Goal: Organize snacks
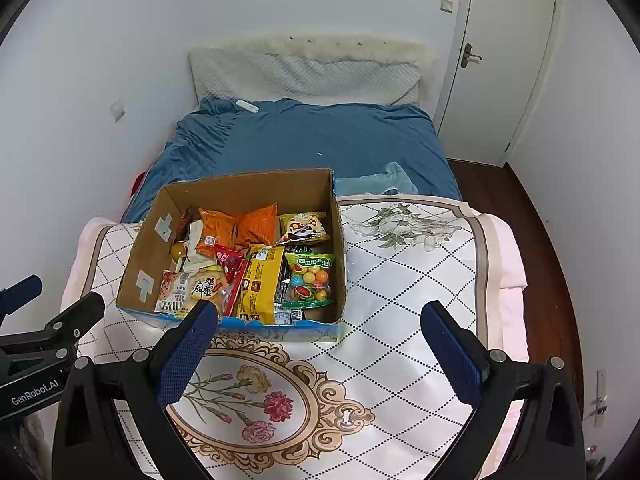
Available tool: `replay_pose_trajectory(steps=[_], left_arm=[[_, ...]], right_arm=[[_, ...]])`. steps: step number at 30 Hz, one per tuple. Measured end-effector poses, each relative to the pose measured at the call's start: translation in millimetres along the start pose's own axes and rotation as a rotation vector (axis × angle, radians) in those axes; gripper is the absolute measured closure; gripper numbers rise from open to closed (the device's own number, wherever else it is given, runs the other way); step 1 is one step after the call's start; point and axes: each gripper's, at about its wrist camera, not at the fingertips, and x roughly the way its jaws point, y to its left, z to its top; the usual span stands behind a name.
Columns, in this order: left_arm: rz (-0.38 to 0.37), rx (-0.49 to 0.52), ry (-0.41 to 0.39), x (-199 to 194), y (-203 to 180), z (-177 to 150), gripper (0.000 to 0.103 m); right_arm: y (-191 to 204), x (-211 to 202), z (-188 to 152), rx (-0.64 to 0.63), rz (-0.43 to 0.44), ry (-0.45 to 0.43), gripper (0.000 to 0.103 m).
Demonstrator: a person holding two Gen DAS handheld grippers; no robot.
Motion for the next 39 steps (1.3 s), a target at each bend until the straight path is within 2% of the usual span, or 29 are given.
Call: replay_pose_trajectory(steps=[39], left_arm=[[-0.005, 0.0, -0.004, -6, 1, 2, 0.0]], right_arm=[[-2, -12, -2, 0.015, -0.002, -0.003, 0.0]])
